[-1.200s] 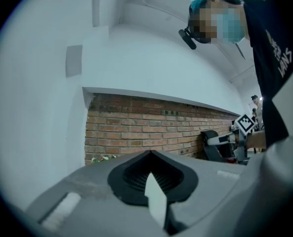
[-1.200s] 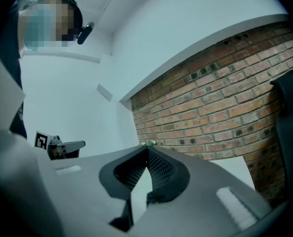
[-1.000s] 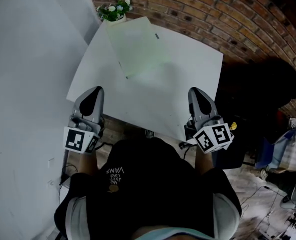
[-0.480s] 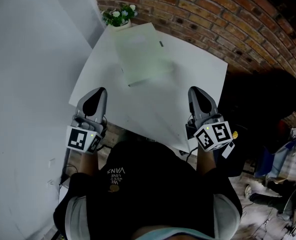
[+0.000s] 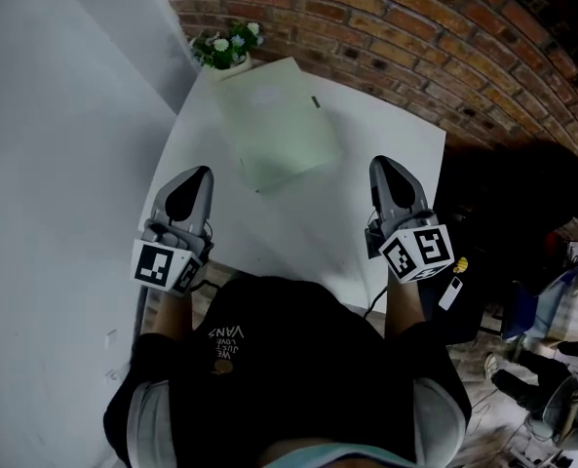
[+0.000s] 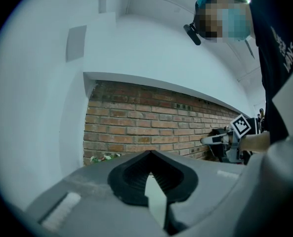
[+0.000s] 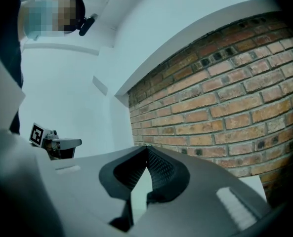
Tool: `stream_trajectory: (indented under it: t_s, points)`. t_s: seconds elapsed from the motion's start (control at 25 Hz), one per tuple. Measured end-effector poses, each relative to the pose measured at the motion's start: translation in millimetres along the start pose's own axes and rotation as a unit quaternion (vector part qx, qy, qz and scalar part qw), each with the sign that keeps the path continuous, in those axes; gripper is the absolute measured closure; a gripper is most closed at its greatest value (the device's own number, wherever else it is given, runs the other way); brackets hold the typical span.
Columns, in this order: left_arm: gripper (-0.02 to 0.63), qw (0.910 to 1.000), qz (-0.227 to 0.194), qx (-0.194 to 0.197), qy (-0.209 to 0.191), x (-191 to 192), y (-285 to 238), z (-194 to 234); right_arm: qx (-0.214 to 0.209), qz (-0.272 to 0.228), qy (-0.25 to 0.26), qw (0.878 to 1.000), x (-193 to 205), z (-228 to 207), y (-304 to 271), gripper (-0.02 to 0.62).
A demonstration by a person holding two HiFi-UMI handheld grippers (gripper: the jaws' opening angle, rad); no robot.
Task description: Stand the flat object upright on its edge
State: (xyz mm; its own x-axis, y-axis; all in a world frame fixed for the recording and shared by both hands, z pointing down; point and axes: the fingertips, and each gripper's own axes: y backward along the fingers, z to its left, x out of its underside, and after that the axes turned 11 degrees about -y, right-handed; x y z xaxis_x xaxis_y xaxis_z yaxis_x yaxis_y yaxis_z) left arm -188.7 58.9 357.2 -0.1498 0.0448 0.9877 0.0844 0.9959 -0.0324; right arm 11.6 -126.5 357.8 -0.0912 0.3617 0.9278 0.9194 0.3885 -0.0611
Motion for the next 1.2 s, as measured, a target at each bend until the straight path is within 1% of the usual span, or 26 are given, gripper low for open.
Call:
stream_trajectory:
  t_s: [0.08, 0.28, 0.36, 0.48, 0.56, 0.72, 0.84, 1.04, 1.2]
  points:
    - [0.606, 0.9999, -0.01, 0.005, 0.003, -3.2, -7.1, 6.1, 0.004, -0.003, 0.0, 1.0, -3.9, -3.7, -10.7, 0.594]
    - [0.606, 0.9997, -0.021, 0.005, 0.009, -6.3, -22.7, 22.4, 0.003, -0.002, 0.006, 1.0, -8.2, -8.3, -36.2, 0.594]
    - [0.606, 0.9999, -0.008, 0.001, 0.012, -0.4, -27.6, 28.5, 0.002, 0.001, 0.009, 1.0, -8.3, -9.6, -46.1, 0.594]
    - [0.606, 0.9997, -0.014, 0.001, 0.021, 4.3, -35.0, 36.6, -0.005, 0.006, 0.016, 1.0, -7.2, -10.4, -60.6, 0.594]
    - [0.606, 0.9996, -0.007, 0.0, 0.028, 13.2, -39.9, 41.0, -0.011, 0.009, 0.025, 1.0, -7.3, -11.1, -69.7, 0.594]
    - [0.605, 0.999, 0.021, -0.004, 0.041, 37.0, -47.9, 45.9, -0.007, 0.017, 0.032, 0.999, -6.7, -18.7, -87.1, 0.594]
    - [0.605, 0.9978, 0.025, -0.007, 0.061, 48.2, -52.5, 50.7, -0.007, 0.02, 0.04, 0.999, -3.0, -23.2, -101.2, 0.594]
    - [0.606, 0.997, 0.036, -0.009, 0.068, 72.6, -56.7, 59.0, -0.007, 0.033, 0.046, 0.998, 6.3, -32.1, -126.9, 0.594]
    - [0.604, 0.9945, 0.045, -0.02, 0.092, 84.7, -63.6, 61.8, -0.004, 0.049, 0.051, 0.998, 17.0, -42.3, -144.8, 0.594]
